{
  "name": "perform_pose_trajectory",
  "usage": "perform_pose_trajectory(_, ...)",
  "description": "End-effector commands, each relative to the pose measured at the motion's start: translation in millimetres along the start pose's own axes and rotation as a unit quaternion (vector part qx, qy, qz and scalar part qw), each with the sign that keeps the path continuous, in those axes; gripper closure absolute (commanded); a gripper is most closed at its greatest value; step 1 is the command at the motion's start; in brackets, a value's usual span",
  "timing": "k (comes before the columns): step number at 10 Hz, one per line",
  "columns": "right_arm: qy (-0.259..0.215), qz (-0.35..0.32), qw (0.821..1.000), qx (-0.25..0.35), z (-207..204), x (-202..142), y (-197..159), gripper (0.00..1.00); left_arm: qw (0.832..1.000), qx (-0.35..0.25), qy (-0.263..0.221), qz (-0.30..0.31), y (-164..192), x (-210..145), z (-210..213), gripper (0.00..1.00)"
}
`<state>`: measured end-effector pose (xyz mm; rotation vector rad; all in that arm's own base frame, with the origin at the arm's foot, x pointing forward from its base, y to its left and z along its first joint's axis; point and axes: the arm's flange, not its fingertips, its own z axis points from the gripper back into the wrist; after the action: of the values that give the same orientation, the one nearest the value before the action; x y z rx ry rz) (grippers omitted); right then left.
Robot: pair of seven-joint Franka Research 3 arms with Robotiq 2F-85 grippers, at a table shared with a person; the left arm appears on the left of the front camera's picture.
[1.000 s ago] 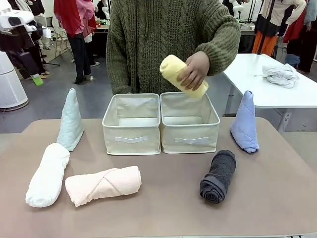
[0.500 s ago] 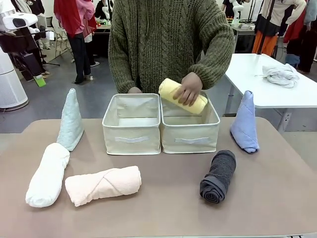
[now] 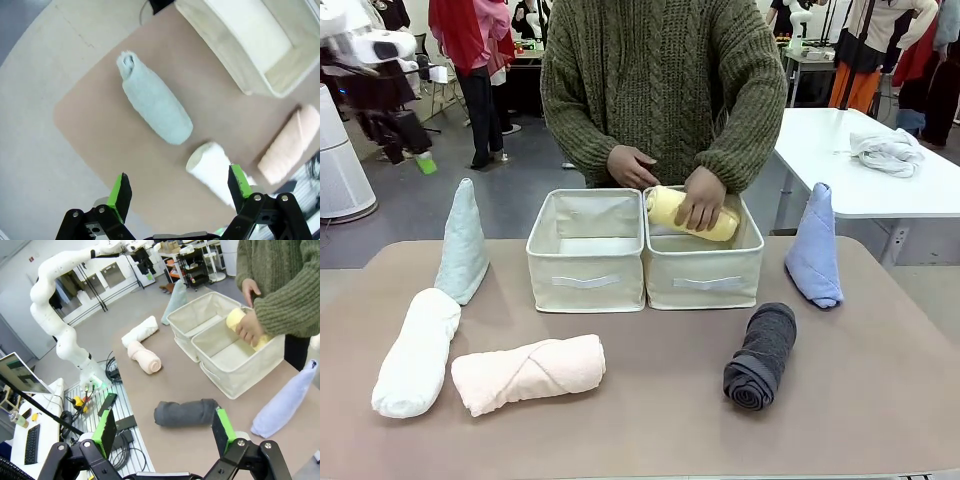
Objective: Sort the towels based on their folding style.
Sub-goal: Pick up one triangle-folded towel and place it in the left Fabric basket.
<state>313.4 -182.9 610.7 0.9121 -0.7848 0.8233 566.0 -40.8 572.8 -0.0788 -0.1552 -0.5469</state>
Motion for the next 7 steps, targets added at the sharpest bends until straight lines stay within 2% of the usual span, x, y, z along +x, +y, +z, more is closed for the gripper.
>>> perform_pose_trajectory(1,0.000,0.003,1.000,0.004,0,-1,1,0.00,0.996,0.041,0.015,0.079,-7,38,-18,0.00)
perform_pose_trajectory(3,0.000,0.003,1.000,0.004,0,-1,1,0.00,0.988,0.071,0.037,0.130,-18,53,-50,0.00)
perform_pose_trajectory(5,0.000,0.003,1.000,0.004,0,-1,1,0.00,0.985,0.096,0.047,0.135,-20,74,-73,0.00)
perform_pose_trajectory(7,0.000,0.003,1.000,0.004,0,-1,1,0.00,0.981,0.108,0.054,0.149,-13,80,-97,0.00)
